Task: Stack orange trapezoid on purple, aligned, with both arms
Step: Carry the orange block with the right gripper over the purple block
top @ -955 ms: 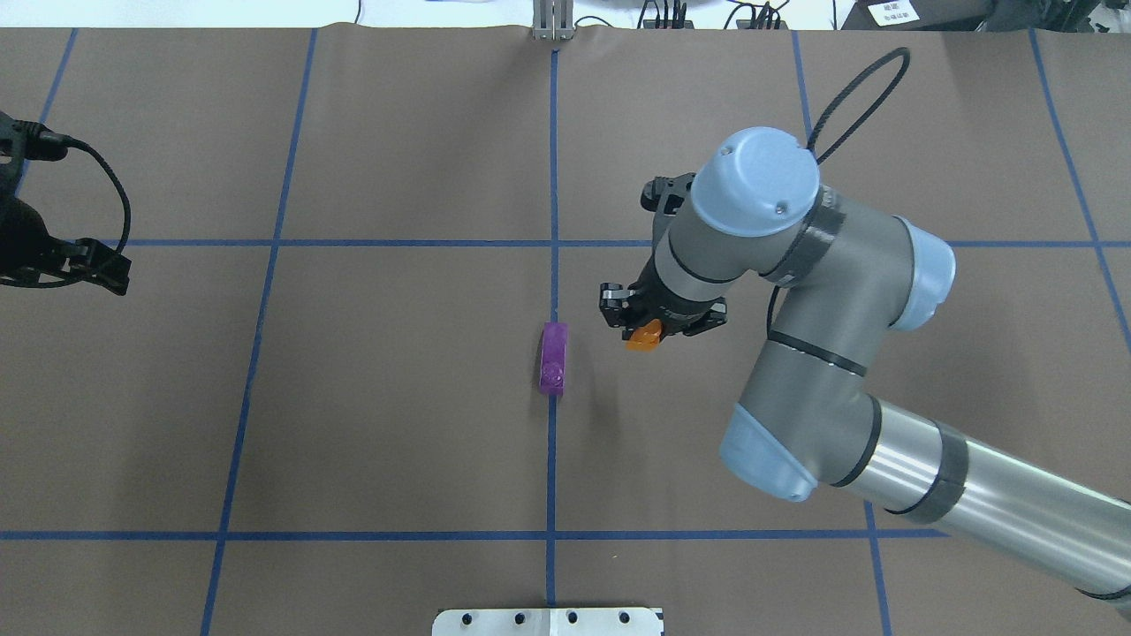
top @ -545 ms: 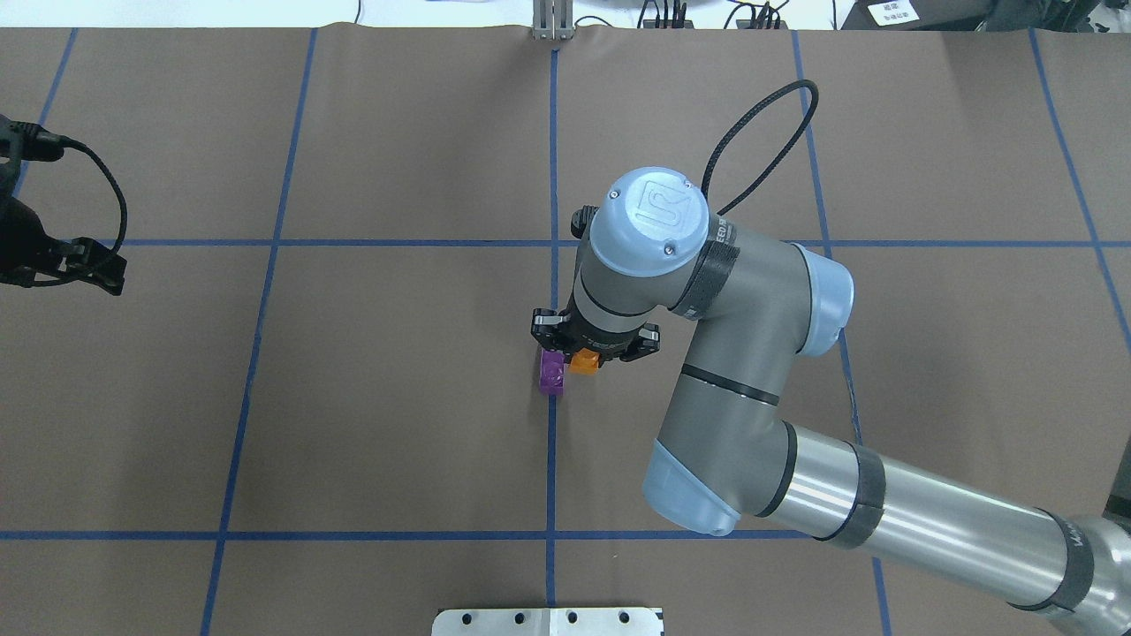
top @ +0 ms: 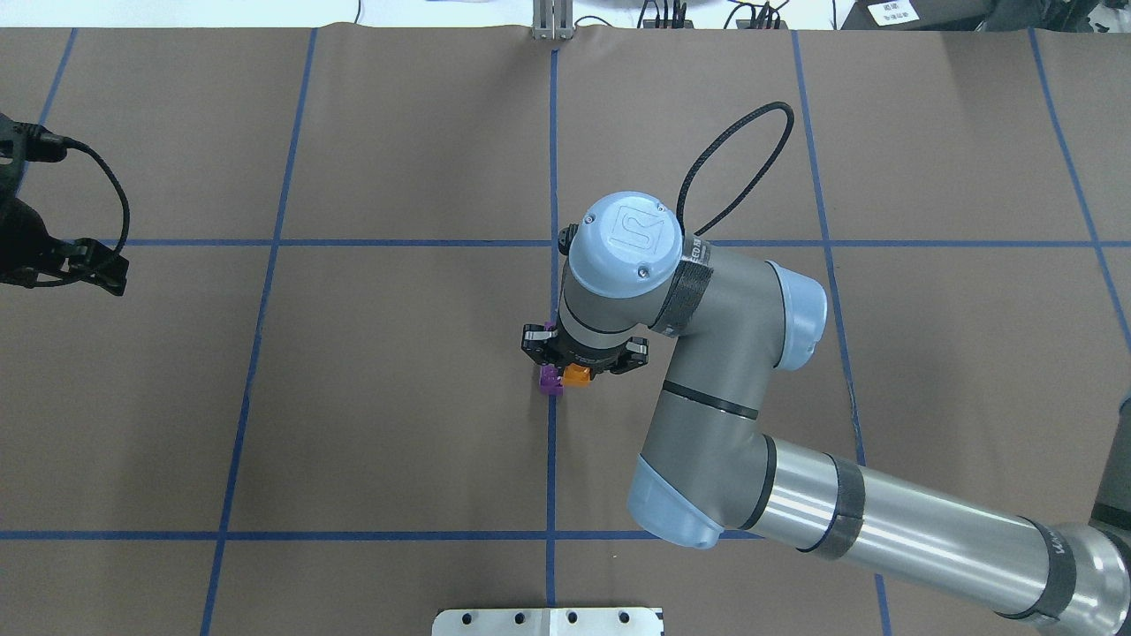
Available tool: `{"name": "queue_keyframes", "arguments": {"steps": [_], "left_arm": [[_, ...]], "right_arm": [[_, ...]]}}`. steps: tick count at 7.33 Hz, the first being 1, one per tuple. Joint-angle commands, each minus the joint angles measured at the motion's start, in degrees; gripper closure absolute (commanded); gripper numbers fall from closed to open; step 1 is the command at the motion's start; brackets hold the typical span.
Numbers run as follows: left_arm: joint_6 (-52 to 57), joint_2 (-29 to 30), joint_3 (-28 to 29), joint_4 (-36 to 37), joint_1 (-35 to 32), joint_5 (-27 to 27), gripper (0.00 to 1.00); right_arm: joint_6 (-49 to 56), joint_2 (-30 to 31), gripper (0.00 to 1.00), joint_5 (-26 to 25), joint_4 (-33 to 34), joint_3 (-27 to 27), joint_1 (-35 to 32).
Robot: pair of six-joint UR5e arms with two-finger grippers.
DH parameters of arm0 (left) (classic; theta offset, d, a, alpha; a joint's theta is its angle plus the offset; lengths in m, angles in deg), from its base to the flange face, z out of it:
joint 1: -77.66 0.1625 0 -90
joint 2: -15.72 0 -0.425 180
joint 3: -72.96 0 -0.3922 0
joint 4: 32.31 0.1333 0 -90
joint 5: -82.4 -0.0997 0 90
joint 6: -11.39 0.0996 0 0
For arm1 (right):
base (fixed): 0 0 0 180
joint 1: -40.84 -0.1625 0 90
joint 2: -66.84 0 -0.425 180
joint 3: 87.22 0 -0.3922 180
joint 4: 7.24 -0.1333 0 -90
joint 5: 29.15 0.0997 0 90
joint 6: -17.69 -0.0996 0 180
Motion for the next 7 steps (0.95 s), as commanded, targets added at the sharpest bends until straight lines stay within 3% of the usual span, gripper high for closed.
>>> {"name": "queue_keyframes", "arguments": {"steps": [1,7], "left_arm": [[0.0,0.1,0.0,-0.1,0.0,0.1,0.0],[-0.7,0.3,0.1,-0.4,0.2,1.2,0.0]], "right_arm": [[0.6,-1.4,1.0,0.0,0.0,-1.6,0.1],[2.8,-3.5,1.0,-1.9,0.0,-4.8,0.5]]}}
